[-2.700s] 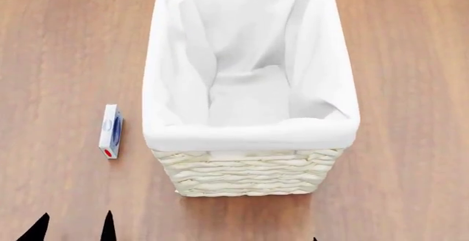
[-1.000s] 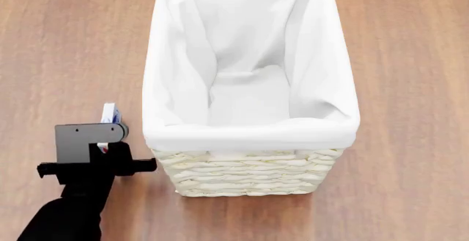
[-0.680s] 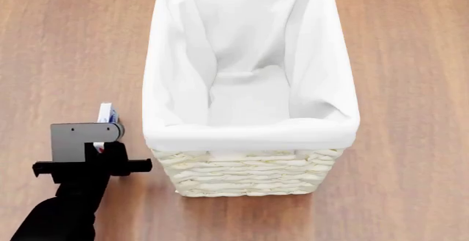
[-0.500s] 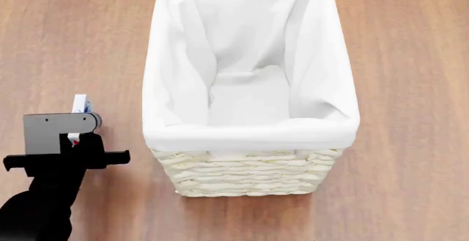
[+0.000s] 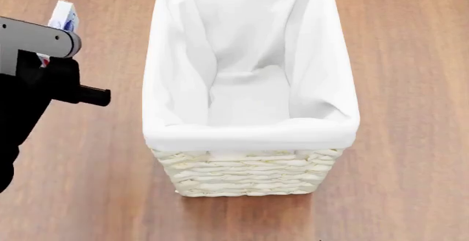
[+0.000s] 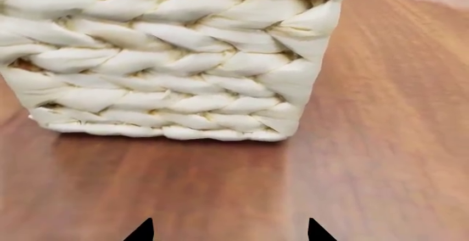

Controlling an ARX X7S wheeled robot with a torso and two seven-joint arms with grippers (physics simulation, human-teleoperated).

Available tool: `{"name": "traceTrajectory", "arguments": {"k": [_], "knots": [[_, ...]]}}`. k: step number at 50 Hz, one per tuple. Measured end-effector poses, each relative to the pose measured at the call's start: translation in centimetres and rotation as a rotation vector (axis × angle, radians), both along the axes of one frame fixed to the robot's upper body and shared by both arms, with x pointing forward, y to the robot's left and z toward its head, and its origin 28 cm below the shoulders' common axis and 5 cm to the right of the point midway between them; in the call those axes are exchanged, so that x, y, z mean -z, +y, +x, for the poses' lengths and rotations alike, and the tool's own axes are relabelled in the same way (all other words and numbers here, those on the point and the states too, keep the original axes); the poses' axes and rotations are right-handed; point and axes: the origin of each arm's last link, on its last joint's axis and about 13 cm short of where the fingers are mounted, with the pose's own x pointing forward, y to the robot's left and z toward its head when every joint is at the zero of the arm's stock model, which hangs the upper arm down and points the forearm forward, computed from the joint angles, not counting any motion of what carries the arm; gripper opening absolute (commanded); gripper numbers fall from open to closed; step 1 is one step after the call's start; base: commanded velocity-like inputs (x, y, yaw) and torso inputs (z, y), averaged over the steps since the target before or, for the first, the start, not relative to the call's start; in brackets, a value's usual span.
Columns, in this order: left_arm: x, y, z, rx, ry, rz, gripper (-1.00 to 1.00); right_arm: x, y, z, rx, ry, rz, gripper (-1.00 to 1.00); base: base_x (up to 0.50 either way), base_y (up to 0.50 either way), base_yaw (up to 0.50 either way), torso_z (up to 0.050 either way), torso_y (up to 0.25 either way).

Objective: Pick up the cream cheese box, and put it in the basket.

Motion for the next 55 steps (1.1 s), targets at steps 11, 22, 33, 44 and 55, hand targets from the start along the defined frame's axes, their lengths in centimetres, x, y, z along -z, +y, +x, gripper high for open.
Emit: {"name": "traceTrajectory", "arguments": {"k": [11,22,33,44,55], "knots": [[-4.9,-1.3,-0.6,0.105,0.004,0.153,-1.00,0.2,0.0,-0.1,-0.004,0.006,0.004,1.00,0.00,0.00,0.00,0.000,0.000],[-8.6,-2.4,-1.1,0.295,0.029,0.273,-1.00,0.5,0.0,-0.1,-0.010,0.014,0.010,1.00,0.00,0.00,0.00,0.000,0.000],[-10.6,-3.5,-1.0,0.421,0.069,0.320,-1.00,0.5,-0.2,-0.1,-0.009,0.015,0.015,1.00,0.00,0.00,0.00,0.000,0.000],[-11.0,-5.3,-0.8,0.534,0.095,0.345,-1.00,0.5,-0.2,-0.1,-0.011,0.013,0.016,1.00,0.00,0.00,0.00,0.000,0.000],[-11.0,-7.4,-0.6,0.596,0.086,0.330,-1.00,0.6,-0.1,-0.3,-0.024,0.012,0.013,1.00,0.00,0.00,0.00,0.000,0.001]]}}
